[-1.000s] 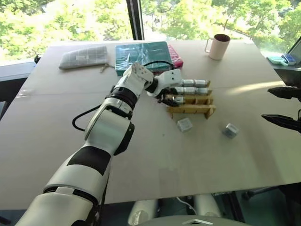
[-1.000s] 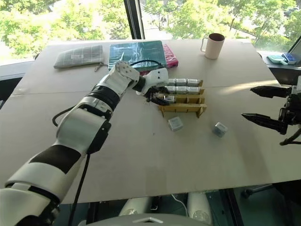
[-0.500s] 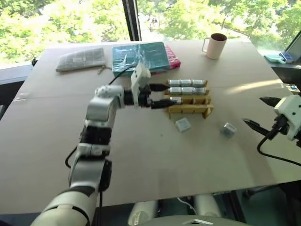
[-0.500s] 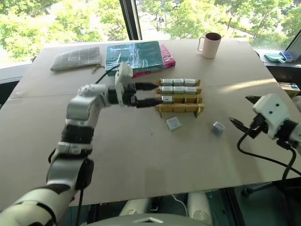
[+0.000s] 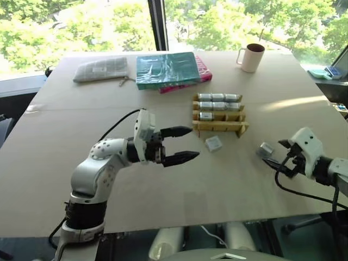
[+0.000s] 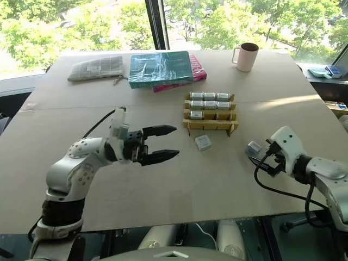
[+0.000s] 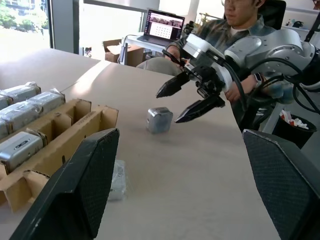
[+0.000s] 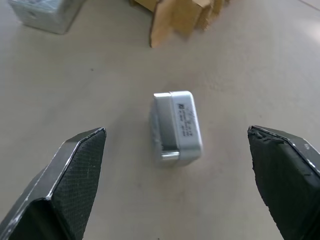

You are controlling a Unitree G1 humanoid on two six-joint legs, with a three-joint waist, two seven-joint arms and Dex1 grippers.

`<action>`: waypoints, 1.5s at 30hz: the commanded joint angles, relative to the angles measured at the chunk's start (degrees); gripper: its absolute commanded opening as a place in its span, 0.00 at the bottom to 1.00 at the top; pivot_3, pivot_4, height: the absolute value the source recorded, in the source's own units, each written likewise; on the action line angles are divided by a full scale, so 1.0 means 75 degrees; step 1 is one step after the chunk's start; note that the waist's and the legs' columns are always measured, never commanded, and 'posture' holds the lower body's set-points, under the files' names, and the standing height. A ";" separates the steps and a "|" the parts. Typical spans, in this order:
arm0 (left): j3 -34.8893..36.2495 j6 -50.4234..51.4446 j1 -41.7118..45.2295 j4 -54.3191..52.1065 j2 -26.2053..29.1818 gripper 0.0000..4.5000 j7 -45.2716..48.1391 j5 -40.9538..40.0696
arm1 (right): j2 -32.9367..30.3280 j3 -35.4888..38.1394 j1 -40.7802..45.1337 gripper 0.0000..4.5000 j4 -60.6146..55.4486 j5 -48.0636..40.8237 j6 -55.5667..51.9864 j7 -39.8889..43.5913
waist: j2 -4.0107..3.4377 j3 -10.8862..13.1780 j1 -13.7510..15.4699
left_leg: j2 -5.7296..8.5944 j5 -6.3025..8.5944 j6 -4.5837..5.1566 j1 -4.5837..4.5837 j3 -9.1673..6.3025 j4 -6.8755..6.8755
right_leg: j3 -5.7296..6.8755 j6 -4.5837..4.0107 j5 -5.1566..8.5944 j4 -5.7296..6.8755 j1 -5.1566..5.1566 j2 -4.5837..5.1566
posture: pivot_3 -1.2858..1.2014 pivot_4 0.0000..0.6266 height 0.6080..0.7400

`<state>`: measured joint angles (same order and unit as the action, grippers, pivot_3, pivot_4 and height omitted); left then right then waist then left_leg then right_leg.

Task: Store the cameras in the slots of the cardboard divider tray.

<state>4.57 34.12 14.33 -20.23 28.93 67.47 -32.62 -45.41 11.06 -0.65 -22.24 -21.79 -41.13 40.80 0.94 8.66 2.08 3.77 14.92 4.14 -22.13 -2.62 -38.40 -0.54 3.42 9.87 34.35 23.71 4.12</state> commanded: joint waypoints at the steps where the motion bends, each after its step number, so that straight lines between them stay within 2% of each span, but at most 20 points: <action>1: 0.0071 -0.0286 -0.0225 -0.0283 0.0235 0.91 -0.0029 -0.0173 | 0.0016 -0.0232 0.0361 1.00 0.0411 0.0068 -0.0022 0.0018 | 0.0000 0.0001 -0.0010 | -0.0001 -0.0009 -0.0013 0.0000 0.0001 0.0004 | -0.0001 0.0000 0.0000 -0.0004 0.0000 0.0000 | 0.52 0.24 1.00; 5: 0.0013 -0.0329 -0.0305 -0.0396 0.0243 0.91 -0.0265 -0.0299 | 0.0109 -0.0546 0.0689 1.00 0.0894 0.0191 0.0116 0.0053 | 0.0000 0.0001 0.0014 | -0.0001 -0.0008 -0.0010 -0.0003 -0.0002 0.0009 | 0.0004 0.0000 0.0000 -0.0011 0.0002 0.0001 | 0.52 0.24 1.00; 6: 0.0006 -0.0342 -0.0354 -0.0432 0.0256 0.92 -0.0302 -0.0328 | 0.0174 -0.0678 0.0818 0.95 0.1060 0.0265 0.0202 0.0040 | 0.0000 0.0000 0.0000 | -0.0001 -0.0008 -0.0010 -0.0004 0.0000 0.0009 | 0.0002 0.0000 0.0000 -0.0020 0.0002 0.0002 | 0.52 0.24 1.00; 9: 0.0001 -0.0356 -0.0505 -0.0555 0.0325 0.93 -0.0468 -0.0372 | 0.0225 -0.0865 0.0967 0.69 0.1334 0.0389 0.0427 0.0120 | -0.0001 0.0001 -0.0021 | -0.0006 -0.0007 -0.0011 -0.0006 0.0002 0.0012 | -0.0001 0.0000 -0.0001 -0.0035 0.0000 0.0003 | 0.52 0.24 1.00; 13: 0.0090 -0.0385 -0.0674 -0.0592 0.0451 0.93 -0.0644 -0.0447 | 0.0138 -0.0887 0.1088 0.24 0.1345 0.0327 0.0433 0.0341 | -0.0003 0.0002 -0.0013 | -0.0007 -0.0008 -0.0011 -0.0007 -0.0001 0.0026 | 0.0000 -0.0001 -0.0001 -0.0042 0.0002 0.0003 | 0.52 0.24 1.00; 14: 0.0090 -0.0417 -0.0713 -0.0584 0.0474 0.93 -0.0673 -0.0451 | 0.0084 -0.0907 0.1107 0.20 0.1329 0.0359 0.0484 0.0393 | -0.0004 0.0002 -0.0011 | -0.0007 -0.0008 -0.0012 -0.0009 -0.0001 0.0026 | 0.0000 -0.0001 -0.0001 -0.0044 0.0003 0.0004 | 0.52 0.24 1.00; 20: 0.0124 -0.0730 -0.1042 -0.0524 0.0448 0.93 -0.0963 -0.0363 | -0.0273 -0.1068 0.1657 0.20 0.0663 0.0252 0.1161 0.1247 | -0.0007 0.0005 -0.0021 | -0.0008 0.0012 0.0010 -0.0009 0.0001 0.0025 | 0.0000 0.0000 -0.0001 -0.0050 0.0002 0.0005 | 0.52 0.24 1.00; 23: 0.0190 -0.0954 -0.1245 -0.0408 0.0351 0.93 -0.1232 -0.0273 | -0.0203 -0.1659 0.3003 0.20 0.0969 0.0285 0.1498 0.1977 | -0.0017 0.0010 -0.0169 | -0.0013 0.0022 -0.0004 -0.0007 0.0010 0.0026 | -0.0009 0.0001 -0.0002 -0.0049 0.0002 0.0010 | 0.52 0.24 1.00; 25: 0.0179 -0.1086 -0.1303 -0.0354 0.0319 0.93 -0.1372 -0.0229 | 0.0110 -0.2189 0.4078 0.20 0.1822 0.0639 0.1943 0.2254 | -0.0011 0.0009 -0.0198 | -0.0023 0.0022 -0.0003 0.0000 0.0010 0.0024 | -0.0004 0.0000 -0.0003 -0.0051 0.0001 0.0003 | 0.52 0.24 1.00; 27: 0.0199 -0.1187 -0.1433 -0.0456 0.0319 0.93 -0.1496 -0.0217 | 0.0662 -0.2888 0.5440 0.20 0.3490 0.1323 0.2829 0.2531 | -0.0004 0.0008 -0.0236 | -0.0026 0.0022 -0.0004 0.0010 0.0014 0.0027 | -0.0003 -0.0002 -0.0004 -0.0051 -0.0003 -0.0001 | 0.52 0.24 1.00; 32: 0.0448 -0.1268 -0.1884 -0.0856 0.0360 0.93 -0.1831 -0.0289 | 0.1576 -0.3606 0.7070 0.20 0.6505 0.2145 0.4521 0.3100 | 0.0001 0.0010 -0.0174 | -0.0017 -0.0009 -0.0014 -0.0001 0.0016 0.0031 | 0.0005 -0.0013 -0.0011 -0.0054 0.0004 -0.0013 | 0.52 0.24 1.00; 38: 0.0938 -0.1196 -0.2784 -0.1703 0.0387 0.93 -0.2317 -0.0589 | 0.2484 -0.3921 0.8215 0.20 0.9308 0.2829 0.6297 0.3567 | -0.0004 0.0013 -0.0192 | -0.0003 -0.0004 -0.0008 -0.0065 0.0012 0.0055 | 0.0003 0.0015 -0.0029 -0.0068 0.0075 -0.0004 | 0.52 0.24 1.00; 45: 0.1414 -0.1399 -0.3692 -0.2414 0.0513 0.93 -0.2465 -0.0790 | 0.2852 -0.3945 0.8731 0.20 1.0961 0.3381 0.7407 0.3823 | -0.0006 0.0012 -0.0298 | -0.0003 0.0002 -0.0043 -0.0080 0.0027 0.0085 | -0.0004 0.0014 -0.0029 -0.0063 0.0111 -0.0007 | 0.52 0.24 1.00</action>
<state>12.61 25.03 -12.78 -35.18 32.19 49.12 -36.56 -23.88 -19.18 63.11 58.01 2.31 12.05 68.52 0.89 8.75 -0.15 3.75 14.93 3.80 -22.71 -2.42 -37.73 -0.57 3.53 9.66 33.89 24.54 4.07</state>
